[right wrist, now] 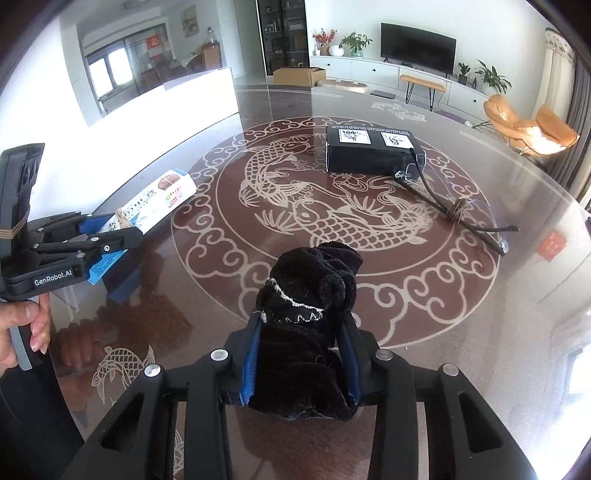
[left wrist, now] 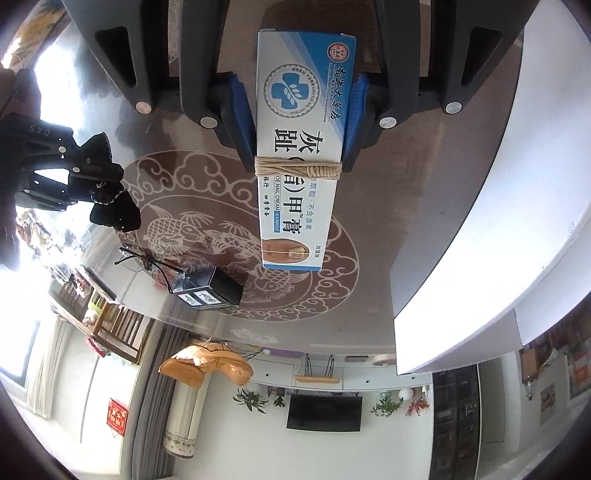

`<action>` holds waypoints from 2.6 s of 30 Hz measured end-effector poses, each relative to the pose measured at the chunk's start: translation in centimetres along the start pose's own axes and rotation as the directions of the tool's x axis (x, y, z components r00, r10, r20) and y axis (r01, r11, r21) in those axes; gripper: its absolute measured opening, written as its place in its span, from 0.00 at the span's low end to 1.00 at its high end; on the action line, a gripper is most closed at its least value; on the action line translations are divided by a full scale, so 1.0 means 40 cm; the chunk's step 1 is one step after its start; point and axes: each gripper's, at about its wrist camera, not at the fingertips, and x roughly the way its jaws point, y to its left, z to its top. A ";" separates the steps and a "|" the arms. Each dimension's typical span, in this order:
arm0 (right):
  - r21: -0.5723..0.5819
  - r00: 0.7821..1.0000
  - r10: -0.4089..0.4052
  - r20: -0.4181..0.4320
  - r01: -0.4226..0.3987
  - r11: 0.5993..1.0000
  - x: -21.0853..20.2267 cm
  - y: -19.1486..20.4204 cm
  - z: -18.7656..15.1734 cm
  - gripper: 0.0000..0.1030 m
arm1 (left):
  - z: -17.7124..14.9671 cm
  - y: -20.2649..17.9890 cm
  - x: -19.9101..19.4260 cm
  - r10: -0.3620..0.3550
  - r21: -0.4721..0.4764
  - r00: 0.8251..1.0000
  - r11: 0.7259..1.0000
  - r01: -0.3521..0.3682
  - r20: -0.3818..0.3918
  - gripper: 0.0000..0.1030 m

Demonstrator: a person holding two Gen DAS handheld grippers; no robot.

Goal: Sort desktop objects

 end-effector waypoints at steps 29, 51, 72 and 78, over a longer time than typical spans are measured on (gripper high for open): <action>-0.276 0.939 0.342 -0.023 -0.335 0.901 0.224 0.859 0.519 0.83 | -0.007 0.643 -0.287 0.364 -0.375 0.928 0.852 -0.366 -0.077 0.73; 0.032 0.999 -0.054 0.003 0.054 0.998 0.112 0.090 0.085 0.99 | 0.071 0.235 -0.257 0.250 -0.141 0.963 0.962 -0.234 0.104 0.96; 0.087 0.992 -0.120 -0.031 0.122 0.989 0.114 -0.001 0.002 1.00 | -0.001 0.022 0.155 0.156 0.031 0.976 0.988 -0.153 -0.151 1.00; 0.085 0.992 -0.124 -0.032 0.126 0.988 0.118 0.004 0.005 1.00 | -0.001 0.022 0.147 0.155 0.029 0.977 0.988 -0.153 -0.145 1.00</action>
